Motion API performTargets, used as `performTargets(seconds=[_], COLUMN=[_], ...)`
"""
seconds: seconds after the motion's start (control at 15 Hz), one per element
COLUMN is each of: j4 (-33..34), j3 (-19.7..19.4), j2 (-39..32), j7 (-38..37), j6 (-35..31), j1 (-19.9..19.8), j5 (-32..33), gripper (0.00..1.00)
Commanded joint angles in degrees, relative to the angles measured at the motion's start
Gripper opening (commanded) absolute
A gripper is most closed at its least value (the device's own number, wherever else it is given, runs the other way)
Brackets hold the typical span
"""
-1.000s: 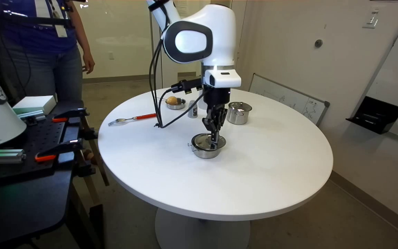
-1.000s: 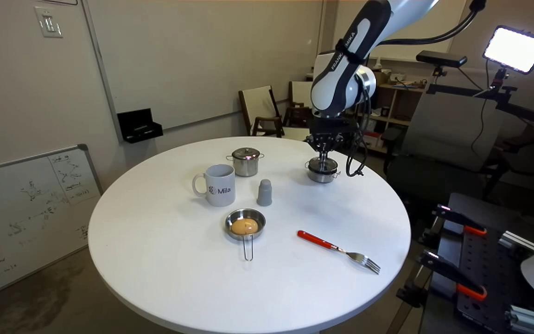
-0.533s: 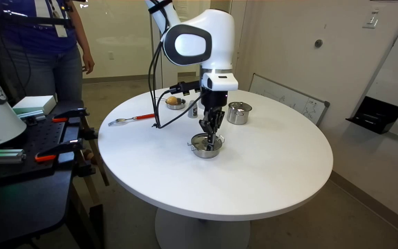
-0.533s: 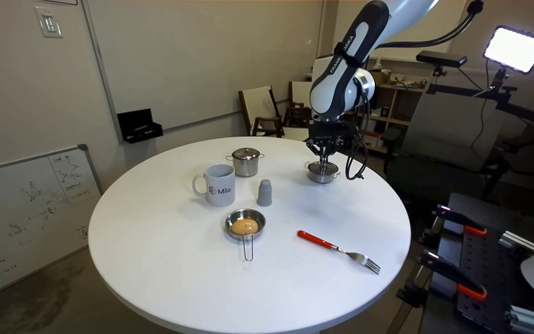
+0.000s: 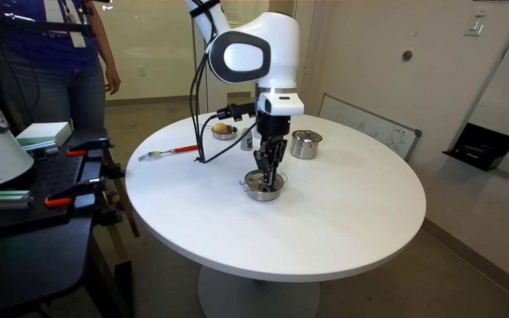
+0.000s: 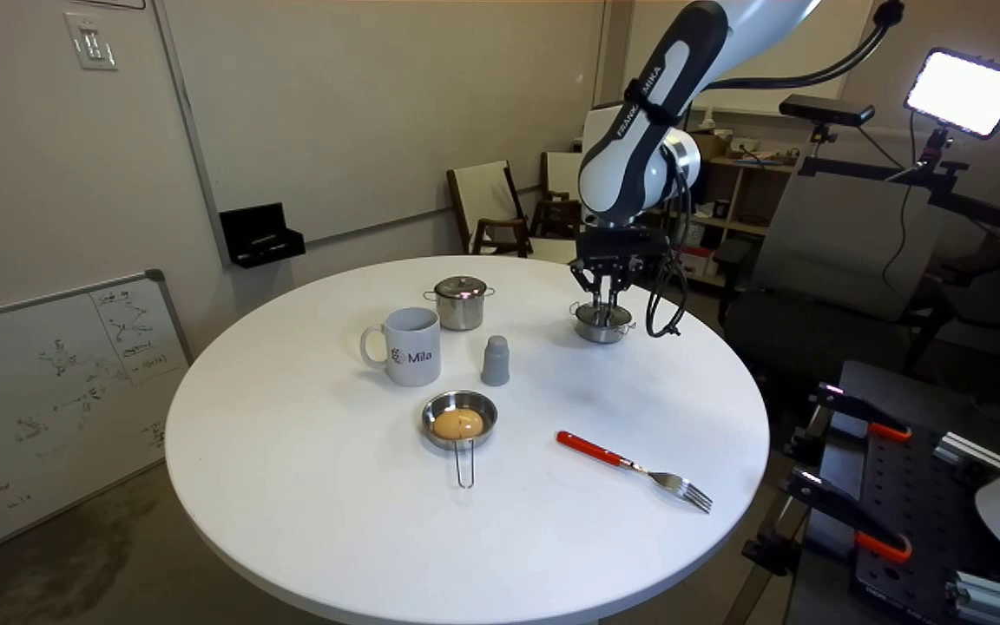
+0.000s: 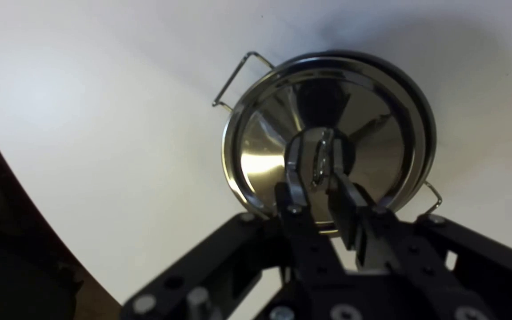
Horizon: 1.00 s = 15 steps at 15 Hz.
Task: Put the silver lid on top of the pot on the right, move the fork backwards
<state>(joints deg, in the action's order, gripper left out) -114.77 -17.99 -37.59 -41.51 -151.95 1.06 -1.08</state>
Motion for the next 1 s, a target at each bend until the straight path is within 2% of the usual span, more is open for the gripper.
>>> performTargets(seconds=[0.0, 0.2, 0.4, 0.53, 0.73, 0.93], j4=[0.7, 0.4, -0.5, -1.0, -2.5, -6.0], j3=[-0.4, -1.1, -3.2, -3.8, -2.3, 1.6], j2=[-0.3, 0.2, 1.8, 2.8, 5.0, 8.0], j7=[-1.3, -1.7, -1.9, -0.4, 4.0, 11.5], j6=[1.1, 0.9, 1.3, 2.1, 3.3, 3.1], j1=[0.9, 1.8, 4.3, 5.6, 6.1, 4.6], j5=[-0.2, 0.6, 3.4, 5.7, 9.4, 10.0], gripper=[0.55, 0.76, 0.98, 1.0, 1.0, 1.0])
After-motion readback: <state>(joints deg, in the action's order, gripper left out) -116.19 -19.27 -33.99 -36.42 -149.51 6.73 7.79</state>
